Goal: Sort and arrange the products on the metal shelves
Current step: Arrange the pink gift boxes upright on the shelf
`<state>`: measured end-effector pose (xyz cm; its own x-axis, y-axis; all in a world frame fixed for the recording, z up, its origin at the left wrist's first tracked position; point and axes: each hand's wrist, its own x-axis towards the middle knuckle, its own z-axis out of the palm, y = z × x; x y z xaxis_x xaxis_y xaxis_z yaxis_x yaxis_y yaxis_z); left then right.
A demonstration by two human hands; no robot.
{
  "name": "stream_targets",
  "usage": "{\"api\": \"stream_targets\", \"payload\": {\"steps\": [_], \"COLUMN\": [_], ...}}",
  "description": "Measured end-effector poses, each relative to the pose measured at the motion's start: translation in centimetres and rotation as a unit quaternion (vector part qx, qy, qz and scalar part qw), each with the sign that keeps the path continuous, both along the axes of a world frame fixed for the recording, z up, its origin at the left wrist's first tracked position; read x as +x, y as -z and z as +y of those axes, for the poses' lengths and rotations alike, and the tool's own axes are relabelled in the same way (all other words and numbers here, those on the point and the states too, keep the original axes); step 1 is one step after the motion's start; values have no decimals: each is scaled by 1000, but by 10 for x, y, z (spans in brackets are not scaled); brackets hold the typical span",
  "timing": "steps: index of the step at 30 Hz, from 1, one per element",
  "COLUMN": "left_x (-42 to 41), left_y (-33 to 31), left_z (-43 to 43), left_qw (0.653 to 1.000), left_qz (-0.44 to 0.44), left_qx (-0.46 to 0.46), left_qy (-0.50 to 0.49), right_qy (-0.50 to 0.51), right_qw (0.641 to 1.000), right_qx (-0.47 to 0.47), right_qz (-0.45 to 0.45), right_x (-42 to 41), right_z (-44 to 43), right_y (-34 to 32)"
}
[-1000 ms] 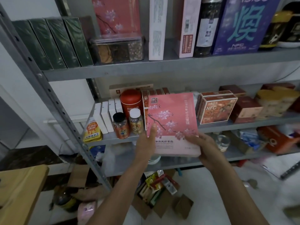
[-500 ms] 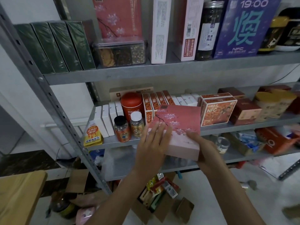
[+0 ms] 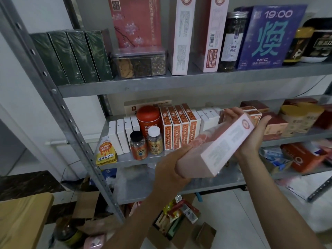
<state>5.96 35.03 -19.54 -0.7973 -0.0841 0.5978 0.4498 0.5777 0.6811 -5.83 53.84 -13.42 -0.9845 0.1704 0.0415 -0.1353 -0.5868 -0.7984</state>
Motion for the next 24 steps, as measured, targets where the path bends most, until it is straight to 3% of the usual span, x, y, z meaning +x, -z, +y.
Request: {"api": "stream_targets", "payload": {"steps": [8,14,20,24], "left_x": [13,29,21,12], "left_y": [-13,-20,-27,-31], "left_z": [0,12,1,-7], "left_qw": [993,981,963,910], "left_qz": [-69,-17,-93,-126], "left_qx": [88,188,250,395], "left_qy": [33,40,-29,-5], "right_qy": [71,99,103,66], "right_qw": [996,994,975,949], "right_qx": [-45,-6,193,304], "right_qz": [14,42,35,48], "right_x": [6,5,3,2], "right_z": [-12,-23,-33,-29], "right_y": [-27,-35,-46,-30]}}
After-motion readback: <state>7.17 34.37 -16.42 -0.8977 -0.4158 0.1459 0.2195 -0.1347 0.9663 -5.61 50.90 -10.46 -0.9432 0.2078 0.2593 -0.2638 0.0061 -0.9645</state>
